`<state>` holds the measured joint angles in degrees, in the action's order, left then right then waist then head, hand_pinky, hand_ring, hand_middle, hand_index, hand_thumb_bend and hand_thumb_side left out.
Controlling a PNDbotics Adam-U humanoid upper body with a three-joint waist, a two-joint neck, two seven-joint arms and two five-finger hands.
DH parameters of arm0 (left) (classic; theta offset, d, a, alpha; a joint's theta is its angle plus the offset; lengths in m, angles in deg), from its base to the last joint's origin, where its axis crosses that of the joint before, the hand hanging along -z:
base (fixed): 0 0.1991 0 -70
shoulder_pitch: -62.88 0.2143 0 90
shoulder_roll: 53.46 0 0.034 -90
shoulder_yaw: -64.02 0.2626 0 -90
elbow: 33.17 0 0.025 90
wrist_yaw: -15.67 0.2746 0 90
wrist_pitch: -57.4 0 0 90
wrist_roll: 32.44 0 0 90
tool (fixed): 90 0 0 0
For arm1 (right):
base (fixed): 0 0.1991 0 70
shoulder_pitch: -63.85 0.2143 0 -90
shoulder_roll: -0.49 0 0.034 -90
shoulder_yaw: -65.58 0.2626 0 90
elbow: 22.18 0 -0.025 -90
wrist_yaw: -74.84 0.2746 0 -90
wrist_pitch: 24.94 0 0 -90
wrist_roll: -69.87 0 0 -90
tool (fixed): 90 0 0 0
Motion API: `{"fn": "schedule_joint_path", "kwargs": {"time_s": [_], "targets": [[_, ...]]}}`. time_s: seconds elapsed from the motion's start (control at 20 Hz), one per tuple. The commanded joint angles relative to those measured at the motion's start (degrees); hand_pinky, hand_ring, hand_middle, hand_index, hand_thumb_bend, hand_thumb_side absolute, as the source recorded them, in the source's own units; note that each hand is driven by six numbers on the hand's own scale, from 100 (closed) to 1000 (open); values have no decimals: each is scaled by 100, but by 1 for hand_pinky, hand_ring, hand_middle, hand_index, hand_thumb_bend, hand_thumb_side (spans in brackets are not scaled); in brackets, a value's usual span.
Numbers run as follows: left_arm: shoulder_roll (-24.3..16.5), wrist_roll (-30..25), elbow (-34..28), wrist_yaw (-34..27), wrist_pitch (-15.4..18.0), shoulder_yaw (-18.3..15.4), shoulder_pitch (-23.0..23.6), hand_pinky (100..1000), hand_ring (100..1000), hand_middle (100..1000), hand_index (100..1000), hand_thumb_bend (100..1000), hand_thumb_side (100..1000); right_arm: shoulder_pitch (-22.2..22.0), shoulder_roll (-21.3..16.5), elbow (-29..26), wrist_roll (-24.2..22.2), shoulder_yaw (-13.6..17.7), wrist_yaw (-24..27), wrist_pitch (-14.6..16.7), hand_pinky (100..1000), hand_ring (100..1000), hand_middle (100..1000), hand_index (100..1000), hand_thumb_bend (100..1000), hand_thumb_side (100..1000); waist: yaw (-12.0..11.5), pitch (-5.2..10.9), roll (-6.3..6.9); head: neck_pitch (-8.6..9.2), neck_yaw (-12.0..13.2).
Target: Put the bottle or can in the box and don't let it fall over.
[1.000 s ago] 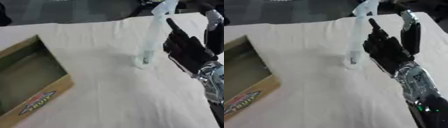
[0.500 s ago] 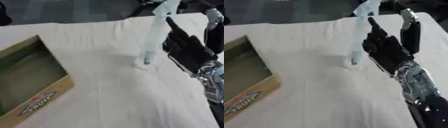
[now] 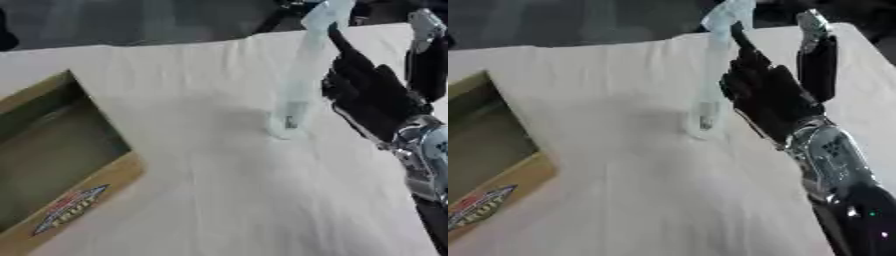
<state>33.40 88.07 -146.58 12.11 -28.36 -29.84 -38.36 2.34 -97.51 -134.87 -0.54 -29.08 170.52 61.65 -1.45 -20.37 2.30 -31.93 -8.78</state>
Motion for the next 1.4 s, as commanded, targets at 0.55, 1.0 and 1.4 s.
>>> {"fn": "schedule_joint_path", "kwargs": {"time_s": [0.55,1.0,1.4], "targets": [[-81,-40,-118,-13,8,-2,-101,724,722,737,875,582,747,252,-252,57,15,45,124,67,100,154,182,1000,310,468,-41,-2,4,110,-87],[-82,-43,-118,-21,16,1,-124,725,721,736,876,580,747,355,-319,198,13,43,180,65,100,153,182,1000,311,467,-66,-37,-11,129,-109],[-89,-47,-118,-28,21,7,-154,726,721,736,875,578,747,423,-375,293,-12,55,247,68,100,153,182,1000,312,467,-86,-51,-13,131,-113]]}}
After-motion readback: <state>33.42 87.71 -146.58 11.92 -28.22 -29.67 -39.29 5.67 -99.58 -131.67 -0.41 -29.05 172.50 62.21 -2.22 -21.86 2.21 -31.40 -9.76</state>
